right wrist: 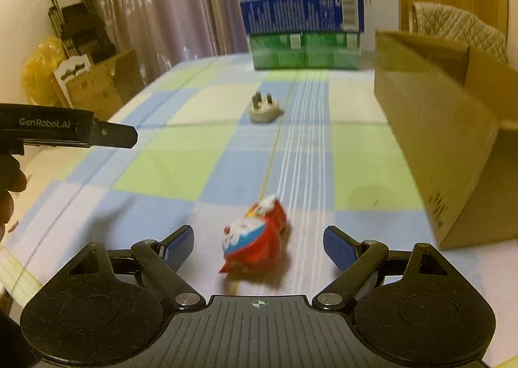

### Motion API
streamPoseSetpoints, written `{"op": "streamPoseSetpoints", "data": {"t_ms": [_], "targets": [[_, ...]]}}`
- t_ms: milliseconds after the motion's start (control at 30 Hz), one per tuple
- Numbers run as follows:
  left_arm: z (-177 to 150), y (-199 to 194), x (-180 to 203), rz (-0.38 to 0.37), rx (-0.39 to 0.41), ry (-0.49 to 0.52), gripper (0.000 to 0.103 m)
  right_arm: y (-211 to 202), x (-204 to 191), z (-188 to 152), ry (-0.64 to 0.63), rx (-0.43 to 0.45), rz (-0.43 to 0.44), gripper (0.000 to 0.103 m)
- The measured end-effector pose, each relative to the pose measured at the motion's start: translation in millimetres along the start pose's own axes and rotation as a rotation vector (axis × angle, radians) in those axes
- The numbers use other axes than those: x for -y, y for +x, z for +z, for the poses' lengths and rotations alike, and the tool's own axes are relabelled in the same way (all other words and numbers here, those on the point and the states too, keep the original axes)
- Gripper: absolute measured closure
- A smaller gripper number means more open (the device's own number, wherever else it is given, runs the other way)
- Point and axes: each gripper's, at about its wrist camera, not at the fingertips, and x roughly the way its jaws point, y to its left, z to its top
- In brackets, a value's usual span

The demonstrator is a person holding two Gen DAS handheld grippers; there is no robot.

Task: Organize rigid objects
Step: 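Grasp the red Doraemon toy with the right tool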

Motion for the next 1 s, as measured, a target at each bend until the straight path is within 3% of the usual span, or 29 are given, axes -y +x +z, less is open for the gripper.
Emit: {"op": "streamPoseSetpoints", "data": {"t_ms": [67, 233, 567, 600, 1000], "targets": [[-2, 4, -2, -0.003, -0.010, -0.003, 0.025, 5, -3, -4, -0.005, -0.003, -0.010, 0.021], [-7, 10, -8, -0.015, -0.018, -0.023, 0.025, 14, -7, -7, -0.034, 0.005, -0.045, 0.038], [-11, 15, -4, -0.028, -0.033, -0.030, 0.025, 21, -7, -4, -0.040, 0.007, -0.050, 0.054], [-11, 16, -4, -0.029, -0.035, -0.032, 0.025, 21, -7, -4, -0.043, 0.005, -0.051, 0.060], [-10, 20, 0, -0.037, -0.048, -0.048, 0.025, 12, -2, 4, -0.034, 0.028, -0.065, 0.061]]}}
